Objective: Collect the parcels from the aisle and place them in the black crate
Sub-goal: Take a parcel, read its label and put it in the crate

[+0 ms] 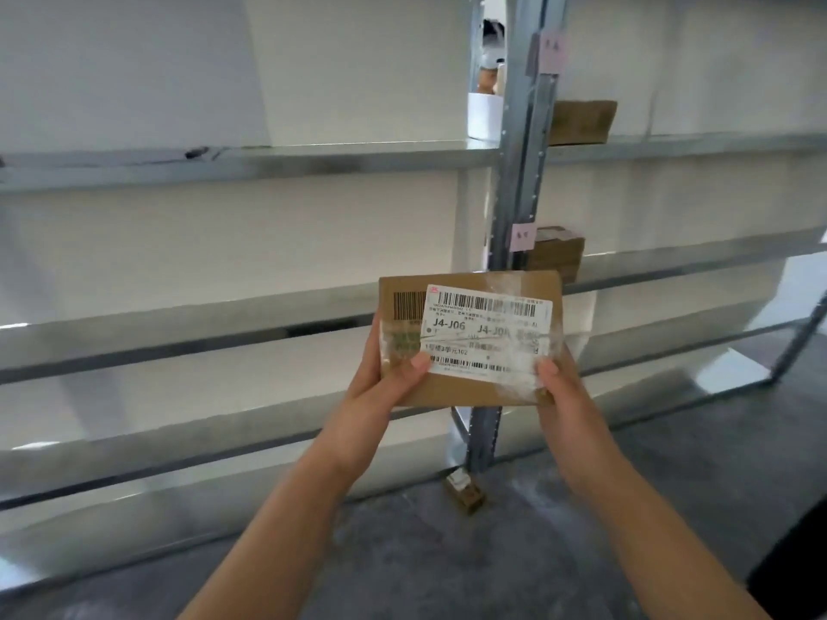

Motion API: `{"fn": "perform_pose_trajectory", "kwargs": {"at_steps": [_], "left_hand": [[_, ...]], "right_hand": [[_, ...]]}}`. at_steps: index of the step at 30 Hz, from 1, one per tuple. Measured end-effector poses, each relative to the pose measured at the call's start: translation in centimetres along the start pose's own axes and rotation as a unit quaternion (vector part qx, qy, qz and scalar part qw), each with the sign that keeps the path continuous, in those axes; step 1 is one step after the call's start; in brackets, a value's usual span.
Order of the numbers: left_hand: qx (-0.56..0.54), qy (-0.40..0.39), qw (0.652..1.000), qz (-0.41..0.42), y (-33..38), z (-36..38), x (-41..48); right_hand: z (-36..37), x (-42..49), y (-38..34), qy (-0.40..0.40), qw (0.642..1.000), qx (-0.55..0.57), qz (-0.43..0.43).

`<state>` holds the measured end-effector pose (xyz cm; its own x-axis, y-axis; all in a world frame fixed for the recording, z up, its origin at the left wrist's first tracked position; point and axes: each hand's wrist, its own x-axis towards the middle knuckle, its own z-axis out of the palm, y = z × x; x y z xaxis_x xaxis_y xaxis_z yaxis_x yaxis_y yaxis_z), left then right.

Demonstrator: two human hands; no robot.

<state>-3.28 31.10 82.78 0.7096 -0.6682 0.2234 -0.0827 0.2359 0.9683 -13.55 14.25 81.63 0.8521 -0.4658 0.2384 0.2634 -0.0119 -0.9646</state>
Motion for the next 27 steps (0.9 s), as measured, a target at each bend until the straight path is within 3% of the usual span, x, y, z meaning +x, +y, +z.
{"fn": "perform_pose_trajectory", "kwargs": {"at_steps": [16,22,27], "left_hand": [[0.053,0.232,0.970,0.045,5.3,-30.4,-16.5],[0.049,0.333,0.941,0.040,5.2,-36.8,-20.6],[0.085,0.435,0.896,0.036,5.6,-42.3,-21.8]], "right_hand": [[35.2,1.2,4.8,-0.247,0.965,0.069,0.048],[44.6,2.8,7.3,-0.360,0.928,0.078,0.059],[52.6,5.4,10.0,-0.459,0.881,0.095,0.060]]}}
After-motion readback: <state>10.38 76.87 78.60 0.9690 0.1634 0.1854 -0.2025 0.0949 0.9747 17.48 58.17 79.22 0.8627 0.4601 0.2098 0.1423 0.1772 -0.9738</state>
